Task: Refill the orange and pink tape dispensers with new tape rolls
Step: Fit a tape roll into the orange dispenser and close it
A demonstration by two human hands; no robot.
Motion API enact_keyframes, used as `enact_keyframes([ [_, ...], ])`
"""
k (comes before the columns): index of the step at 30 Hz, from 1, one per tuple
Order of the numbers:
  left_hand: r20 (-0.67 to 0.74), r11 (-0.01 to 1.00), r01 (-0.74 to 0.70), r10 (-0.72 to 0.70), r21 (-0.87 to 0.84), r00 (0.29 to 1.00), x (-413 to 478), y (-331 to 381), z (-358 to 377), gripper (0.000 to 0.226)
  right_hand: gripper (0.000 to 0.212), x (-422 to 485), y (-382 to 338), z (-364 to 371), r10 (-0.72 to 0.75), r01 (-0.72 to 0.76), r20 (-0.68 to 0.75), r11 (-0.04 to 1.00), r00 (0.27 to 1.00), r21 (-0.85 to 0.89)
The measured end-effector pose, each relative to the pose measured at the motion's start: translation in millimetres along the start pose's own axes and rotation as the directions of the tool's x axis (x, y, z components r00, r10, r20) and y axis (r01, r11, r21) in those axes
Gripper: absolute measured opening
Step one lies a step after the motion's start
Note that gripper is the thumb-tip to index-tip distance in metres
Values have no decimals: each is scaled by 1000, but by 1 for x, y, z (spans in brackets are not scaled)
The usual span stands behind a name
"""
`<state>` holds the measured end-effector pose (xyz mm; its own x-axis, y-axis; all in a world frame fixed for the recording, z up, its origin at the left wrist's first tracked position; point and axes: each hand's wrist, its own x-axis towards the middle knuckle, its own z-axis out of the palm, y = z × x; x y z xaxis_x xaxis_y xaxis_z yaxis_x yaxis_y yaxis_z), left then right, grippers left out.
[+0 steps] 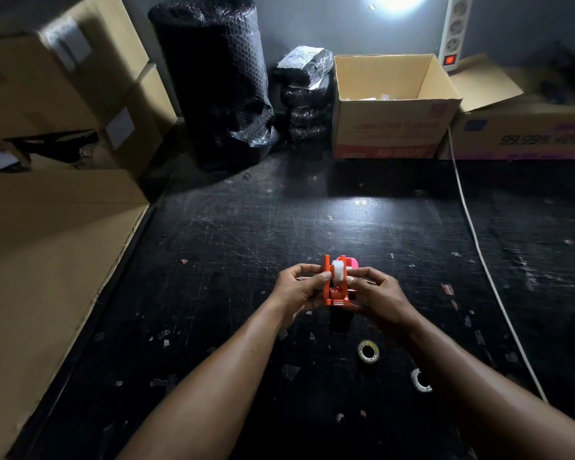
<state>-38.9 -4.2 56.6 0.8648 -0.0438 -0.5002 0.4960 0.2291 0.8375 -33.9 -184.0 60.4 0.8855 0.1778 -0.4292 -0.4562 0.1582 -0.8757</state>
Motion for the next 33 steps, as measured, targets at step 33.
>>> enact_keyframes([
  [33, -43, 998, -8, 11, 55, 999, 13, 0, -10, 29, 18, 19, -1, 9, -11, 15, 39, 993, 999, -121],
])
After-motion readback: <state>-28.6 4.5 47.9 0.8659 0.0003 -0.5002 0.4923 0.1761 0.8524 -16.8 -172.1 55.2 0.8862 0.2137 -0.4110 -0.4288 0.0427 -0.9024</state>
